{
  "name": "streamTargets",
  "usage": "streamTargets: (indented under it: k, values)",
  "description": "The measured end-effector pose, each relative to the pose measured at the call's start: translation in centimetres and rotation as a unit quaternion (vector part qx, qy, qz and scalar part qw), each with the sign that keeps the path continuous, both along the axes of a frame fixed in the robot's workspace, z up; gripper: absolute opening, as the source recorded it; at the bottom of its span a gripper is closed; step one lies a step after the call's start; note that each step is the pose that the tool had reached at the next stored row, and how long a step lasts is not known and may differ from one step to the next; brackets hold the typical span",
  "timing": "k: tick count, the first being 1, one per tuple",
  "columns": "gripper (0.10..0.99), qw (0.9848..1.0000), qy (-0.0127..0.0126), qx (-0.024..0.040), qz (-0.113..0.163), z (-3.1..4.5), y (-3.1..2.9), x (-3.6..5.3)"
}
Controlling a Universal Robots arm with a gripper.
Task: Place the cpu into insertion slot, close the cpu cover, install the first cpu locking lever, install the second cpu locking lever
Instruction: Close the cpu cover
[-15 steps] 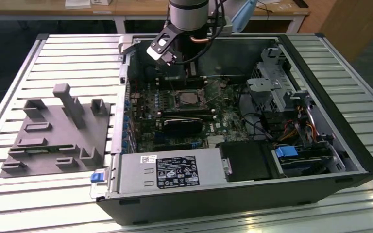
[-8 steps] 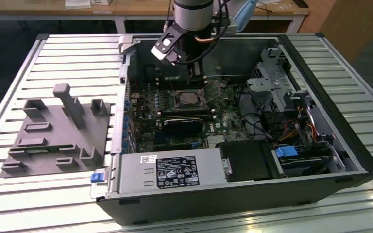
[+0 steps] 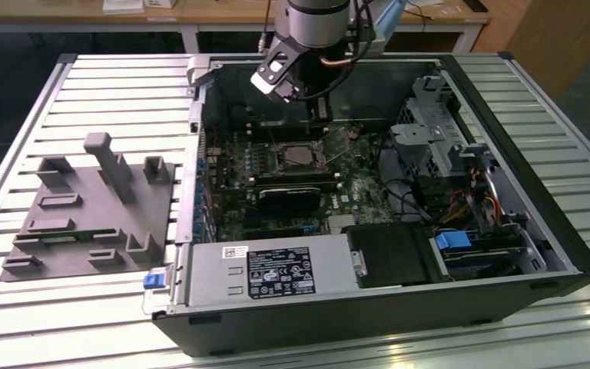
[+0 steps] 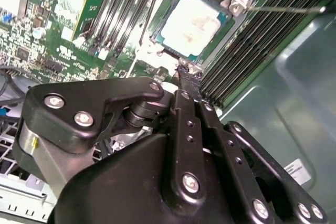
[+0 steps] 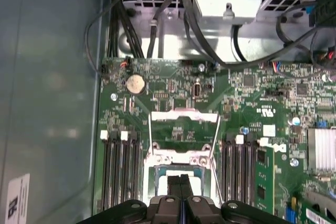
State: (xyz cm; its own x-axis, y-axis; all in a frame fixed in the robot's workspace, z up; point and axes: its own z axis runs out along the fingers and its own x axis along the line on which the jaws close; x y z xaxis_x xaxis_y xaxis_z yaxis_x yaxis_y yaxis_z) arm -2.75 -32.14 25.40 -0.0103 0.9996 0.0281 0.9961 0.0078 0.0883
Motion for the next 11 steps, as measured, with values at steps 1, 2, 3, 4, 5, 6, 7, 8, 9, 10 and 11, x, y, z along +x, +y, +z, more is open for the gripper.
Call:
streamTargets:
  k: [1,2,3,4,5,6,7,8,9,10,11]
  values:
    - [0.106,1.0,0.0,0.0,0.0,0.0,0.01,0.17]
    - [0.106,1.0,0.0,0.0001,0.0,0.0,0.02,0.33]
    - [0.106,1.0,0.0,0.0,0.0,0.0,0.02,0.51]
    - [0.106,1.0,0.0,0.0,0.0,0.0,0.03,0.69]
    - [0.106,1.0,0.0,0.0,0.0,0.0,0.04,0.9]
    - [0.106,1.0,0.0,0.0,0.0,0.0,0.04,1.09]
    - [0.106,1.0,0.0,0.0,0.0,0.0,0.05,1.28]
    - [0.106,1.0,0.0,0.0001,0.0,0.0,0.06,1.48]
    - [0.106,1.0,0.0,0.0001,0.0,-0.01,0.06,1.68]
    - [0.106,1.0,0.0,0.0001,0.0,0.0,0.07,1.87]
    - [0.106,1.0,0.0,0.0,0.0,0.0,0.08,2.06]
